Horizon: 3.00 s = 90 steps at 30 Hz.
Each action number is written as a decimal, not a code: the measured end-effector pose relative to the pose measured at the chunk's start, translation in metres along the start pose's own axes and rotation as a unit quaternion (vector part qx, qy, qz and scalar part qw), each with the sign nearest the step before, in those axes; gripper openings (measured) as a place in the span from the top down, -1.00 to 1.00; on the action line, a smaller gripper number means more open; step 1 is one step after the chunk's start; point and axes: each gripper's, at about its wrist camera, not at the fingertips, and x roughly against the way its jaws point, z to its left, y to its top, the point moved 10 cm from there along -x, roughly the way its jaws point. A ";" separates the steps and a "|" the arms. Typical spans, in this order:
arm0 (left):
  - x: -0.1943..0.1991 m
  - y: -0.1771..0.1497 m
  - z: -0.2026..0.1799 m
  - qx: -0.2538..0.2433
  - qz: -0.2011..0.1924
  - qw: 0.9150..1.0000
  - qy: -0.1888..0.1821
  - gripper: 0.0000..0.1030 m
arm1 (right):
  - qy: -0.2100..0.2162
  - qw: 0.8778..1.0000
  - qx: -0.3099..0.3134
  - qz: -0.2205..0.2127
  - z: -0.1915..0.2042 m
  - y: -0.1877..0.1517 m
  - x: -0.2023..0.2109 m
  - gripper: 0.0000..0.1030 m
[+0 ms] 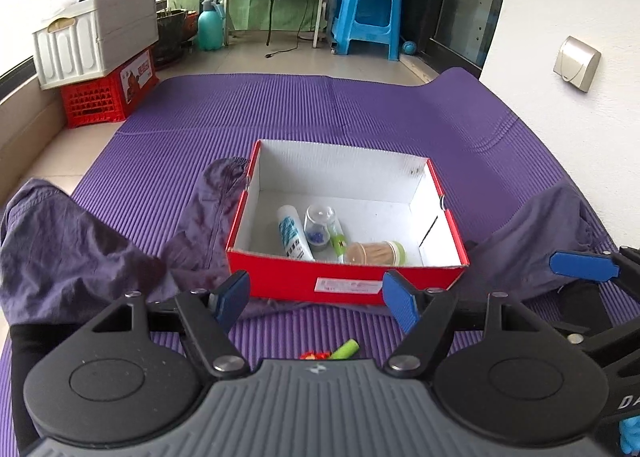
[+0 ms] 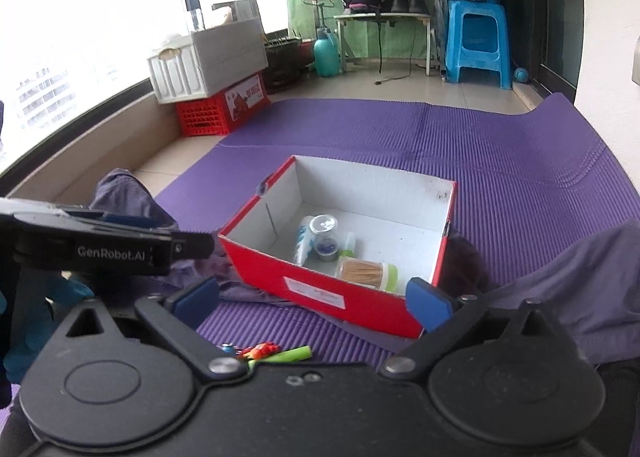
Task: Organize rigid objects
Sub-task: 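Withdraw both tools from the box toward the remaining items, then grasp the pink binder clip with the left tool while the right tool grasps the white sunglasses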
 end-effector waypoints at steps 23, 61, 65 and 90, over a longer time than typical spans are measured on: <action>0.031 -0.070 0.003 0.006 -0.004 1.000 -0.004 -1.00 | -0.019 0.999 -0.028 -0.002 0.010 -0.065 0.032 -1.00; -0.098 -0.194 0.069 0.058 0.158 0.983 0.079 -1.00 | -0.049 0.965 -0.087 0.241 0.017 -0.231 -0.045 -0.66; -0.100 -0.193 0.068 0.063 0.156 0.983 0.072 -0.99 | -0.029 0.963 -0.095 0.249 0.021 -0.237 -0.049 -0.59; -0.092 -0.191 0.078 0.110 0.149 0.982 0.045 0.43 | -0.022 0.967 -0.131 0.218 0.010 -0.230 -0.045 0.75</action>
